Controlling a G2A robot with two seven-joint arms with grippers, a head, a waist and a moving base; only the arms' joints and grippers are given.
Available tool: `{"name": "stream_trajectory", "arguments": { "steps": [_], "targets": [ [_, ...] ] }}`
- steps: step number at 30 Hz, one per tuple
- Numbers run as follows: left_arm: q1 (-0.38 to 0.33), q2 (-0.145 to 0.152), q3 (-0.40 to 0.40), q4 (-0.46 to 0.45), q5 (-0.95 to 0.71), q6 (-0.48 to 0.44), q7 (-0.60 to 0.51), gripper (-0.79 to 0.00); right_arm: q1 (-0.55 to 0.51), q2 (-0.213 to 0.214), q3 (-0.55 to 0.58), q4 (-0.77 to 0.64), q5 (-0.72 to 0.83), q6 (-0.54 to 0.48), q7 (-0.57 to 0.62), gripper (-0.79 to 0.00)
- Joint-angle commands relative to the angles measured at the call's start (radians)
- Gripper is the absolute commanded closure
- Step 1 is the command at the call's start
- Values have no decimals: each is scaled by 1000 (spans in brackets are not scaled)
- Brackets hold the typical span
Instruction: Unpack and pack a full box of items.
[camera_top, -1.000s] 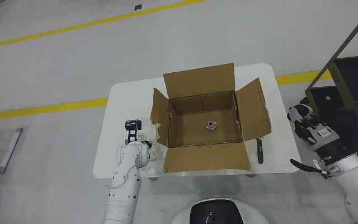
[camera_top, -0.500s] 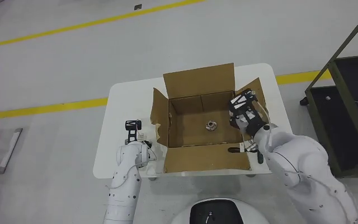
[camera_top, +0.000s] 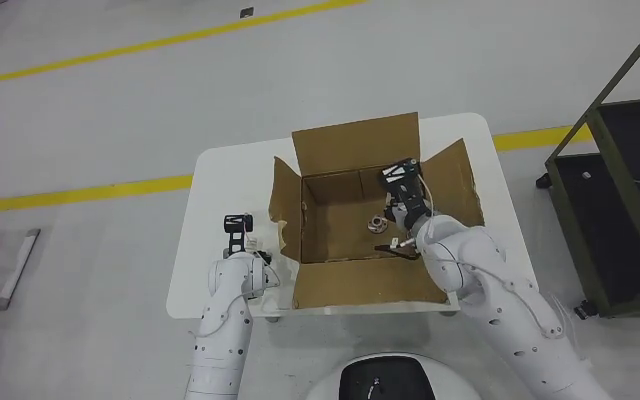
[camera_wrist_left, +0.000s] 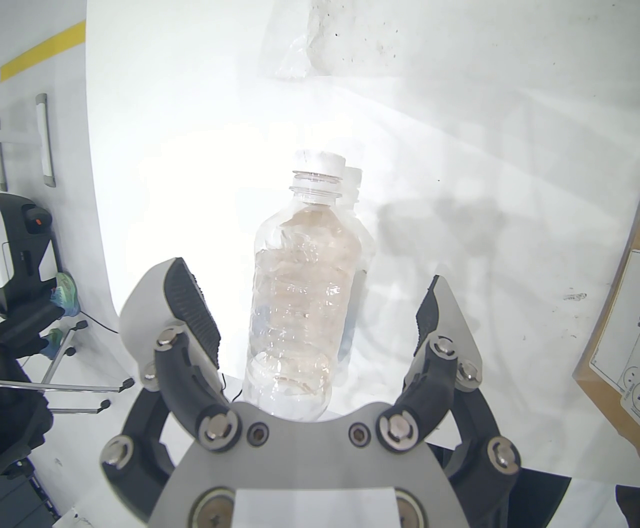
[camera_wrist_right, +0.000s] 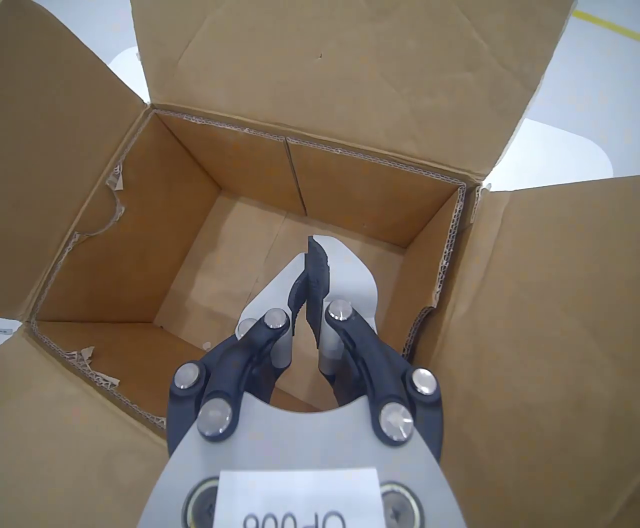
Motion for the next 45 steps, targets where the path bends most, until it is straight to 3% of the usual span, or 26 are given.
{"name": "stream_trajectory", "arguments": {
  "steps": [1, 10, 16, 22, 29, 43, 44, 45],
  "targets": [
    [0, 0, 0, 0, 0, 0, 0, -785, 0, 0, 0, 0, 0, 0, 0, 0],
    [0, 0, 0, 0, 0, 0, 0, -785, -4, -1, -9, 19, 2, -33, -20, 0],
    [0, 0, 0, 0, 0, 0, 0, -785, 161, -31, -80, 174, 33, 23, 126, 0],
    [0, 0, 0, 0, 0, 0, 0, -785, 350, -76, -156, 369, 120, 72, 190, 0],
    [0, 0, 0, 0, 0, 0, 0, -785, 476, -115, -203, 552, 200, 82, 257, 0],
    [0, 0, 0, 0, 0, 0, 0, -785, 482, -148, -269, 691, 151, 141, 241, 0],
    [0, 0, 0, 0, 0, 0, 0, -785, 482, -148, -269, 691, 151, 141, 241, -49],
    [0, 0, 0, 0, 0, 0, 0, -785, 482, -148, -269, 691, 151, 141, 241, -314]
  ]
}}
